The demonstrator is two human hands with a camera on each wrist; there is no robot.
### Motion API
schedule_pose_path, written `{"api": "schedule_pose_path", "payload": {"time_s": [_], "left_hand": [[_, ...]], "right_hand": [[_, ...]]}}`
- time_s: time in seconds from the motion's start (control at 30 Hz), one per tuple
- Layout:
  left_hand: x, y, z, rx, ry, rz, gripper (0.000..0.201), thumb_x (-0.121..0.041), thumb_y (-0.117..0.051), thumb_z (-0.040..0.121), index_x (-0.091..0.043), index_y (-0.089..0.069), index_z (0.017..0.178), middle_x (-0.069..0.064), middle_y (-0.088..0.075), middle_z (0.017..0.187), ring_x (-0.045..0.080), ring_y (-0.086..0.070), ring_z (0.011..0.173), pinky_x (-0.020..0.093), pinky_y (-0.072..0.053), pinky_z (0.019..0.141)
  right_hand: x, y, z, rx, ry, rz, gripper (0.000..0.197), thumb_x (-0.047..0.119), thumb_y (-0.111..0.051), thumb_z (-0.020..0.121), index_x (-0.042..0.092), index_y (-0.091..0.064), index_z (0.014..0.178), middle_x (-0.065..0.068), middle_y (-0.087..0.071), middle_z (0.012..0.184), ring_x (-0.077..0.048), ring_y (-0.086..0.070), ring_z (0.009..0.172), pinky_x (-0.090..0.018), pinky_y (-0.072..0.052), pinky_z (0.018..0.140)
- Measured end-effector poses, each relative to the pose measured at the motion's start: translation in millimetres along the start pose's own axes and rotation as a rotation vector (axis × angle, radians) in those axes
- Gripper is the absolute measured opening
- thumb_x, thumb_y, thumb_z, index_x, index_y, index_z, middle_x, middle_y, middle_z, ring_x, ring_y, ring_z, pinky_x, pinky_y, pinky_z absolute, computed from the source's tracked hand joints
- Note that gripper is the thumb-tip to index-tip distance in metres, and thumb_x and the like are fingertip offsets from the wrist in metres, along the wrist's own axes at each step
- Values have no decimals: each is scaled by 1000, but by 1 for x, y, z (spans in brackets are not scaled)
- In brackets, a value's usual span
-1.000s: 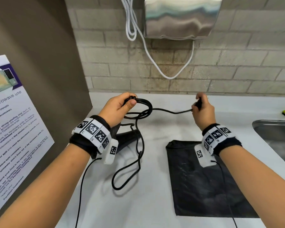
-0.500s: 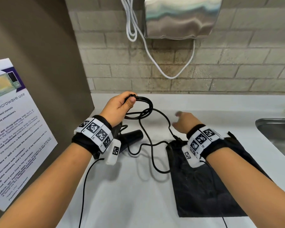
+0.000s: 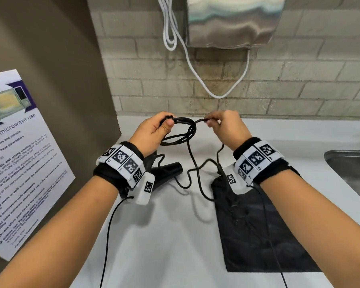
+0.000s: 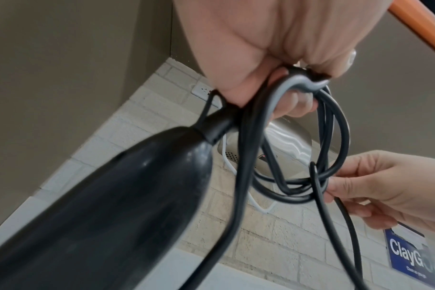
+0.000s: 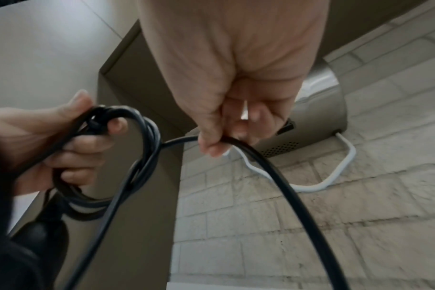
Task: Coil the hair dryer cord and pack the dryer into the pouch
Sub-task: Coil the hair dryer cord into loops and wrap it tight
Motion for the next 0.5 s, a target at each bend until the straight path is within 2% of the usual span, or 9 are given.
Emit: {"api": "schedule_pose_path", "payload": {"time_s": [0.1,0.17,0.23,0.33,0.4,0.47,0.5], "left_hand": [[0,2,0,-5,1,-10,27,-26,-39,96,-5,-54,106,-6,-44,66,-7,-45,54,6,-36,58],[3,8,0,-23,24,-13,20,-18,-37,99,-7,-53,104,-4,-44,67,-6,-45,52,6,-36,57],[6,17,0,-51,30,-7,18,-17,-35,99,-10,-51,101,-4,-44,67,-6,-46,52,6,-36,58],[5,16,1,-24,30,-2,17,-18,-35,99,-11,-51,102,-3,-45,68,-6,-47,53,6,-37,59],[3,6,3,15,29,-11,21,-21,-39,99,-6,-53,106,-5,-45,67,-6,-47,53,6,-37,59],[-2,-2,4,28,8,7,37,-41,-42,92,-8,-55,105,-7,-46,66,-7,-48,56,6,-36,60],[-2,-4,4,31,2,20,45,-49,-40,86,-11,-56,104,-8,-46,65,-7,-48,58,6,-37,61]], "right_hand": [[-18,19,1,-112,-95,1,24,7,-48,91,7,-67,106,-14,-68,99,-28,-61,94,-25,-43,78],[-46,39,1,-180,-214,-28,25,6,-47,91,5,-67,107,-16,-67,103,-29,-61,97,-22,-38,76],[-81,57,-2,-203,-313,-106,24,6,-49,90,2,-66,107,-20,-67,105,-32,-61,99,-24,-41,78],[-123,59,-16,-127,-416,-236,23,4,-50,89,1,-68,104,-23,-66,106,-36,-60,101,-35,-46,90],[-141,47,-29,-26,-494,-316,24,4,-49,89,1,-67,105,-23,-65,107,-38,-60,100,-37,-48,89],[-142,33,-42,117,-564,-518,30,9,-47,88,3,-61,114,-21,-60,114,-38,-54,108,-39,-47,87],[-137,28,-45,162,-561,-648,37,12,-46,87,7,-52,123,-19,-54,122,-37,-47,114,-40,-44,89]]}}
Point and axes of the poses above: each hand's wrist, its own z-axis towards the middle knuckle, its own y-axis out of the back of the hand, x = y × z, the point moved 7 cm from there along z, towards the middle knuckle
